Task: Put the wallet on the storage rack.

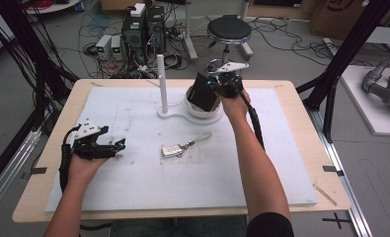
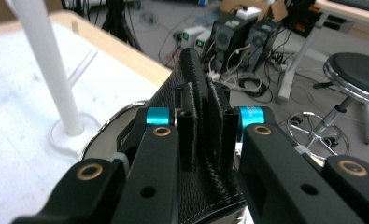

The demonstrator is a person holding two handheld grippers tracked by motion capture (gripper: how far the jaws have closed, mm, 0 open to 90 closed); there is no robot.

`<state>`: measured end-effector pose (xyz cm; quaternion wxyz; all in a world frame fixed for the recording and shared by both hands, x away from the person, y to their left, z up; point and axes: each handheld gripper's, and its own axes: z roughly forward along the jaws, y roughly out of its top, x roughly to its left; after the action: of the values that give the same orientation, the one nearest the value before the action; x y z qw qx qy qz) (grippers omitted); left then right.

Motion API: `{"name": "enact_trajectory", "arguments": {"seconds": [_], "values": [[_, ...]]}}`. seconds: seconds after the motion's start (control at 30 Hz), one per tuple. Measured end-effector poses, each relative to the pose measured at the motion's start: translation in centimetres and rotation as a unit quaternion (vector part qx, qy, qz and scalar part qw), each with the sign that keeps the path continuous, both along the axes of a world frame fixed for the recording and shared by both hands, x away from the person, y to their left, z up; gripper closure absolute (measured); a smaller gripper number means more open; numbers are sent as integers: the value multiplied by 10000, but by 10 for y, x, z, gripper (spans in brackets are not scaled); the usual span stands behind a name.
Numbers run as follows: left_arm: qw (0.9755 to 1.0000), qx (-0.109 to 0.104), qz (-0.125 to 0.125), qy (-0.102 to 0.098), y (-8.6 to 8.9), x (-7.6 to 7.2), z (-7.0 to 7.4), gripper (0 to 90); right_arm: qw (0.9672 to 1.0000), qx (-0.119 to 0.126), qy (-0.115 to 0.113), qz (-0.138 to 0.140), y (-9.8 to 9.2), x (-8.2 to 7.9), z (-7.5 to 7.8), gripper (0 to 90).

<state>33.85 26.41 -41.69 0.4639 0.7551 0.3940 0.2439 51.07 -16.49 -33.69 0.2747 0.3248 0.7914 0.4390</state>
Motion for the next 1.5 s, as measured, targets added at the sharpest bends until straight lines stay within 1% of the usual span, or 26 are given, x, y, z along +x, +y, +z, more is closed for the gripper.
{"name": "enact_trajectory", "arguments": {"seconds": [0.1,0.17,0.2,0.23,0.27,0.3,0.37,0.43,0.47,0.57,0.6,0.63,0.67,0.7,0.77,0.83,0.87,0.93,1.0,1.1,1.13,1.17,1.23,1.33,1.4,1.5], "values": [[10000,2,-4,-7,0,0,0,165,9998,-72,167,47,6,0,-8,811],[10000,-14,5,2,0,0,0,165,9999,-83,128,-2,7,-1,-11,792],[10000,-7,-3,1,0,0,0,165,9998,32,162,-77,3,-1,-13,703],[10000,-2,-6,-5,0,-1,0,165,9998,32,162,-77,3,-1,-13,703],[10000,4,-12,5,0,0,0,165,9996,120,188,-164,1,-2,-14,654],[10000,18,-26,4,0,0,0,165,9992,107,135,-347,-3,-4,-14,524],[10000,20,-18,6,0,0,0,165,9991,150,176,-353,-7,-4,-13,514],[10000,-5,-10,13,-1,0,0,165,9990,156,158,-389,-12,-8,-9,444],[10000,-3,-10,14,-1,0,0,165,9987,246,204,-390,-18,-12,-5,388],[10000,9,-22,13,-1,0,0,165,9986,243,255,-389,-22,-17,-1,355],[10000,-6,-26,1,-2,0,1,165,9984,202,417,-316,-26,-24,3,310],[10000,-3,-31,-12,-2,0,1,165,9984,202,417,-316,-26,-24,3,310],[10000,-6,-29,-7,-2,0,2,165,9979,137,585,-231,-29,-30,5,287],[10000,-13,-48,-24,-2,0,3,165,9982,137,539,-209,-30,-36,5,286],[10000,-39,-58,-35,-3,-1,3,165,9991,144,335,-199,-35,-48,5,283],[10000,-48,-75,-39,-3,0,4,165,9979,61,620,-151,-39,-55,6,253],[10000,-48,-75,-39,-3,0,4,165,9977,86,656,-160,-41,-59,6,252],[10000,-58,-62,-46,-4,0,5,165,9991,237,330,-117,-47,-71,4,256],[9999,-60,-75,-55,-5,1,5,165,9991,270,318,-90,-53,-80,4,257],[9999,-69,-89,-49,-6,3,4,165,9985,389,383,-77,-62,-92,1,257],[9999,-69,-89,-49,-6,3,4,165,9985,389,383,-77,-62,-92,1,257],[9999,-75,-88,-46,-6,3,4,165,9983,471,322,-71,-68,-99,-2,257],[9999,-65,-105,-56,-7,4,4,165,9978,582,321,-86,-75,-107,-6,256],[10000,-54,-68,-45,-7,4,4,165,9972,669,276,-190,-85,-118,-14,249],[9999,-86,-50,-16,-7,5,4,165,9969,688,306,-219,-90,-125,-20,248],[9999,-109,-64,-49,-7,5,5,165,9972,641,332,-182,-95,-133,-30,238]]}}
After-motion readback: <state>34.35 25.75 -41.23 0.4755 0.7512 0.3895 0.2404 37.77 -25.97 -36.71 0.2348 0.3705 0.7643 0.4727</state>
